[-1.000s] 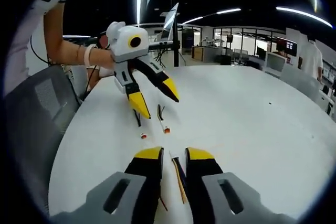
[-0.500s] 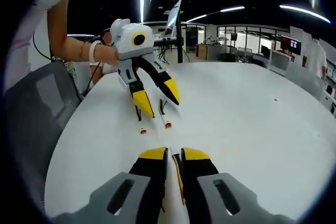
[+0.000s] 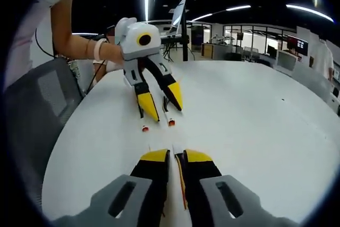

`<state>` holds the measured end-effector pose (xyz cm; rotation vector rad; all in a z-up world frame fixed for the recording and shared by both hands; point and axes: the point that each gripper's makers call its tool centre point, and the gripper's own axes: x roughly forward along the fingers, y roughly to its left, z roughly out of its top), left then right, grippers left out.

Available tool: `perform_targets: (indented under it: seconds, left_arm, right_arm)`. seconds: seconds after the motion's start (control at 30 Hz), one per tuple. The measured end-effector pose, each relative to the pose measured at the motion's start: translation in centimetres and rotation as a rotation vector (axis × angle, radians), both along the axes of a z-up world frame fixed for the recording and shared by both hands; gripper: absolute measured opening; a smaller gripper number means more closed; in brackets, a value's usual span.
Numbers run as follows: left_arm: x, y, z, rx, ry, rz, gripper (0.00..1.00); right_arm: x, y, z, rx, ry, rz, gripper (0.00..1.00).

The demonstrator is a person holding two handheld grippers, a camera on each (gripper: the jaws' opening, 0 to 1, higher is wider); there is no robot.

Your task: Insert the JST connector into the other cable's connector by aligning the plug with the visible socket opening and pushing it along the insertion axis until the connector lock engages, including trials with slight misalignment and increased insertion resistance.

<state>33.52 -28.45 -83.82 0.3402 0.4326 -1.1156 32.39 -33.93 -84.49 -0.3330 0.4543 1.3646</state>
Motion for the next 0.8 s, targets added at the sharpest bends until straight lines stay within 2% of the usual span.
perform_targets:
  seconds: [0.17,0.3,0.4,0.57,0.8]
  left_arm:
    - [-0.04,-0.07,-0.13,-0.013,0.009,-0.010,0.13]
    - [-0.10,-0.05,-0.44,0.011,-0.020,-0.039,0.12]
    - [-0.50,-0.23,-0.61,0.002,-0.009,-0.061,0.10]
    - [-0.39,-0.41,-0.52,0.000,-0.032,-0.078,0.09]
    - [-0.27,-0.64,-0.47,-0.013,-0.045,-0.093,0.05]
  right_arm:
    - [-0.03,0.03,-0.32,-0.004,0.003,0.007,0.07]
    - [-0.08,-0.02,-0.42,-0.001,0.008,0.008,0.06]
    - [-0.01,-0.08,-0.44,0.002,0.008,0.007,0.05]
    - [0.00,-0.13,-0.42,0.012,0.017,0.003,0.05]
    - [-0.18,-0.16,-0.39,0.014,-0.004,0.024,0.05]
